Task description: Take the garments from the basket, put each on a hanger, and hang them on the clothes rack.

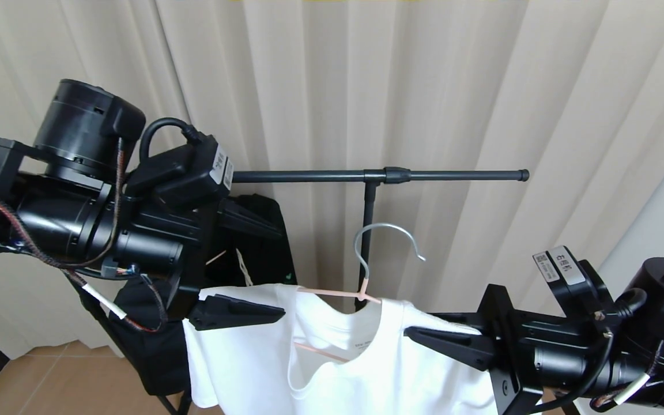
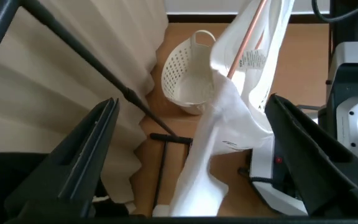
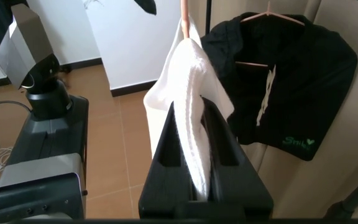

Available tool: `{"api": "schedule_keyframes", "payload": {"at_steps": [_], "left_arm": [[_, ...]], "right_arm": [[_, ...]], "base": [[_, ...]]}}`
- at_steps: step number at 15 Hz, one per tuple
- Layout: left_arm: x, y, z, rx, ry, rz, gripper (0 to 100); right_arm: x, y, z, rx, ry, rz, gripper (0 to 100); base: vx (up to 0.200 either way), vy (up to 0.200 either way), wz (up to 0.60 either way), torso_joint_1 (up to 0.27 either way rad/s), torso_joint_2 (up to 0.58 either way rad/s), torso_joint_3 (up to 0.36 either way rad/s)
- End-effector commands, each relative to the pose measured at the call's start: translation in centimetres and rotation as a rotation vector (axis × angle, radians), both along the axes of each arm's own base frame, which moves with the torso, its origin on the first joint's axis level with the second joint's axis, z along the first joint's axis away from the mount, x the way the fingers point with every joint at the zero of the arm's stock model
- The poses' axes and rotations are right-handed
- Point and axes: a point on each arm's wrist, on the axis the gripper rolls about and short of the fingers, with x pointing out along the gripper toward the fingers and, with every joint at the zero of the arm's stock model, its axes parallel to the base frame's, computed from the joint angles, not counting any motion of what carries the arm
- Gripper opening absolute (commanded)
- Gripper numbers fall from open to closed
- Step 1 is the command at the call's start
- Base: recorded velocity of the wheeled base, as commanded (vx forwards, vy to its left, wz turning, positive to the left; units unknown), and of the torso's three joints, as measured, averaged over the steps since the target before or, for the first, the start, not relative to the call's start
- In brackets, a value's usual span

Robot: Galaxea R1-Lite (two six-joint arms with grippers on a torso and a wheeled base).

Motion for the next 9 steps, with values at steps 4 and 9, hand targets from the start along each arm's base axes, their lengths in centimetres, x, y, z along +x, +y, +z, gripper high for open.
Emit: {"api": "schedule_keyframes", "payload": {"at_steps": [4,9], "left_arm": [[1.7,-1.6,-2.0,0.005,0.079,-0.079,100],[2.4,-2.0,-3.1,0.018,0.112,-0.080,100]], "right_arm": [[-0.3,0.0,0.3,0.006,-0.009,0.007,0],[-0.8,0.0,0.7,0.016,-0.025,0.020,0]], "base": [[0.000,0.000,0.00,0.000,0.00,0.000],[0.000,0.000,0.00,0.000,0.00,0.000]]}}
